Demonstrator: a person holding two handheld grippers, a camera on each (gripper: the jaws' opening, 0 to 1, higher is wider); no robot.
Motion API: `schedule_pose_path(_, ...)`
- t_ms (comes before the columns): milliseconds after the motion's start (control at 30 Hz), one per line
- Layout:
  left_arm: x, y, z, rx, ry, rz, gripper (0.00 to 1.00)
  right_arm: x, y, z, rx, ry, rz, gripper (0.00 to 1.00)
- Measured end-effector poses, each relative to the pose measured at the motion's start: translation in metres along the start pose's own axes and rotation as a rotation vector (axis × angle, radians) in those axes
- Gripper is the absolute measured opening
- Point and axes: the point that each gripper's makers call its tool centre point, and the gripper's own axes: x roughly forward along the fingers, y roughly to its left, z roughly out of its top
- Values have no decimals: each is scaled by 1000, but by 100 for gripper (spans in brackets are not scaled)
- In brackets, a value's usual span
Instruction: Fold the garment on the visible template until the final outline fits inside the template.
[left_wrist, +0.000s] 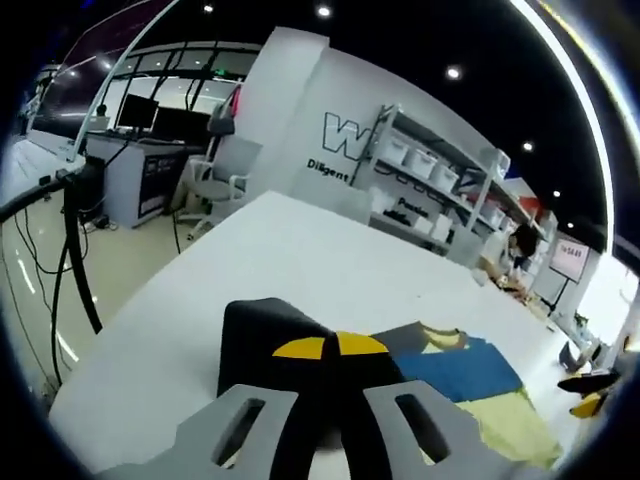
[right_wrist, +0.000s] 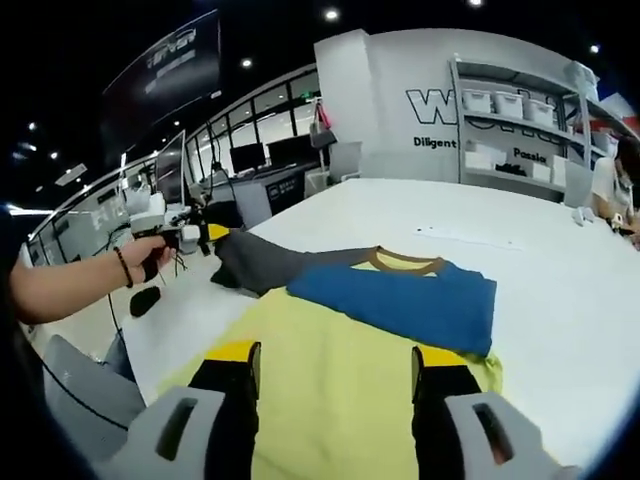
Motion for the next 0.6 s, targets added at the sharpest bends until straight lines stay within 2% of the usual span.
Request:
schedule_pose_path(200,0,-28,9,75,-16,-41,0,-5,-7,-3,3,3,-16,62)
schedule_pose_path(233,1,-39,13,116,-23,-58,0,-6,-8,-4,2,3,-21,62)
schedule_pose_path(333,2,-52,16,153,-26,-79,0,-8,-11,-4,1,5,-30,64)
schedule_pose_path(400,5,-69,21,190,-31,-98,0,-9,-13,-5,-2,6,-36,65)
schedule_pose_path(600,16,-102,24,261,-23,-136,0,-12,-16,-9,-11,25,-45,69)
